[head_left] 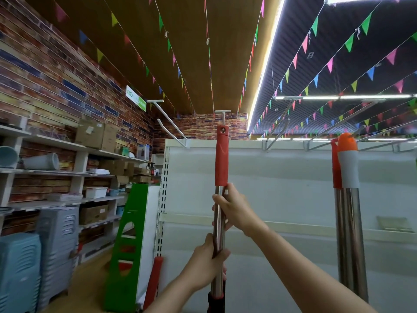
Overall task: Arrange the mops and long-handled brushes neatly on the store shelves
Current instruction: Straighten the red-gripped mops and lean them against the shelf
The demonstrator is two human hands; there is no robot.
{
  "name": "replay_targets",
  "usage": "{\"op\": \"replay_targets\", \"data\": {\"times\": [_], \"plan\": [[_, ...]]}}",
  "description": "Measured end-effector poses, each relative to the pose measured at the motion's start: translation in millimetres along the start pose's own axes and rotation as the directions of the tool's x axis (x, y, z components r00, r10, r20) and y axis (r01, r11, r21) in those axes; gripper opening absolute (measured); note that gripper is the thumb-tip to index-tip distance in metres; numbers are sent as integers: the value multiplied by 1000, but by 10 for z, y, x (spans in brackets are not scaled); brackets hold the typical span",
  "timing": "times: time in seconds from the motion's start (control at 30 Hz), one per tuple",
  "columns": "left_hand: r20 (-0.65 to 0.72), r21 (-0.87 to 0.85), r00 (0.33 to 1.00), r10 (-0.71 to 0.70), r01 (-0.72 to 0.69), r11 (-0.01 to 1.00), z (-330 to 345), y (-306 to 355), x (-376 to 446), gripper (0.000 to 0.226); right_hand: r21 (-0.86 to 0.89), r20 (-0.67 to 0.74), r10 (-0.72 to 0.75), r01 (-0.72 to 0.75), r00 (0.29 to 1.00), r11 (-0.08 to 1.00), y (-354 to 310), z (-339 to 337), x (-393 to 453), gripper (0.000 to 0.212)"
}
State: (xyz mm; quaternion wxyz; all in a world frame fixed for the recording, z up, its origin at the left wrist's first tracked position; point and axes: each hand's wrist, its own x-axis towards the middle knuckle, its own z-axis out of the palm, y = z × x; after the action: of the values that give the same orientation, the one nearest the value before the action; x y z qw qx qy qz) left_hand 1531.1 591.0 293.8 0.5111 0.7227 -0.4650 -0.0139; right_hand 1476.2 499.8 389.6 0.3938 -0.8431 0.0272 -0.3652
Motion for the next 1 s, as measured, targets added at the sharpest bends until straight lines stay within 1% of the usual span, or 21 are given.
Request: {"op": "replay_targets", "data": {"times": [0.13, 0.23, 0.33, 0.4, 0.43, 0.47, 0.53, 0.57, 0.6, 0.63, 0.67, 0.7, 0.73, 0.8, 0.9, 0.93, 1.0], "plan": [[10, -35, 999, -51, 51, 998, -22, -26, 126, 21, -37, 15, 34, -34, 999, 999, 22, -27, 40, 17], [7, -10, 997, -79, 79, 997, -36, -135, 265, 33, -84, 23, 40, -38, 999, 996, 47, -34, 78, 24], [-12, 7, 996, -89, 90, 996, 4, -206, 361, 30, -91, 13, 41, -40, 999, 995, 76, -53, 121, 29], [-38, 2, 996, -76, 77, 997, 38, -231, 354, 37, -93, -2, 44, -44, 999, 995, 111, -59, 127, 32], [-49, -14, 996, -75, 75, 997, 61, -251, 319, 39, -103, -27, 33, -35, 999, 994, 153, -46, 125, 35], [-61, -23, 996, -70, 69, 997, 75, -286, 286, 35, -136, -67, 19, -28, 998, 990, 179, -38, 109, 39], [-86, -42, 993, -86, 83, 996, 86, -412, 199, 20, -233, -185, -34, -11, 982, 972, 261, -17, 59, 46], [-109, -48, 990, -93, 88, 995, 61, -468, 157, 16, -253, -234, -84, 23, 969, 967, 274, -18, 5, 44], [-136, -46, 985, -109, 104, 994, 27, -574, 106, 14, -222, -235, -122, 69, 964, 973, 297, 4, -56, 38], [-164, -38, 978, -132, 127, 991, -25, -678, 49, 14, -128, -205, -133, 108, 970, 986, 312, 36, -128, 30], [-189, -18, 969, -158, 157, 987, -81, -809, -14, 14, -18, -136, -104, 102, 985, 995, 320, 91, -223, 23], [-209, 9, 960, -188, 194, 981, -145, -935, -83, 15, 68, -41, -66, 69, 997, 995, 358, 172, -316, 17], [-229, 33, 947, -227, 240, 970, -208, -1070, -152, 17, 115, 55, -34, 27, 998, 993, 410, 274, -409, 13], [-267, 22, 901, -343, 362, 932, -331, -1384, -283, 17, 107, 200, 37, -60, 979, 992, 567, 523, -565, 10], [-300, -28, 810, -504, 521, 853, -430, -1830, -405, 16, 46, 349, 147, -174, 925, 984, 882, 919, -725, 15], [-285, -25, 793, -539, 556, 831, -425, -1945, -422, 17, 26, 384, 195, -221, 902, 975, 992, 1030, -764, 17], [-217, 15, 788, -576, 593, 805, -437, -2182, -425, 23, 4, 440, 288, -322, 851, 947, 1203, 1310, -821, 23]]}}
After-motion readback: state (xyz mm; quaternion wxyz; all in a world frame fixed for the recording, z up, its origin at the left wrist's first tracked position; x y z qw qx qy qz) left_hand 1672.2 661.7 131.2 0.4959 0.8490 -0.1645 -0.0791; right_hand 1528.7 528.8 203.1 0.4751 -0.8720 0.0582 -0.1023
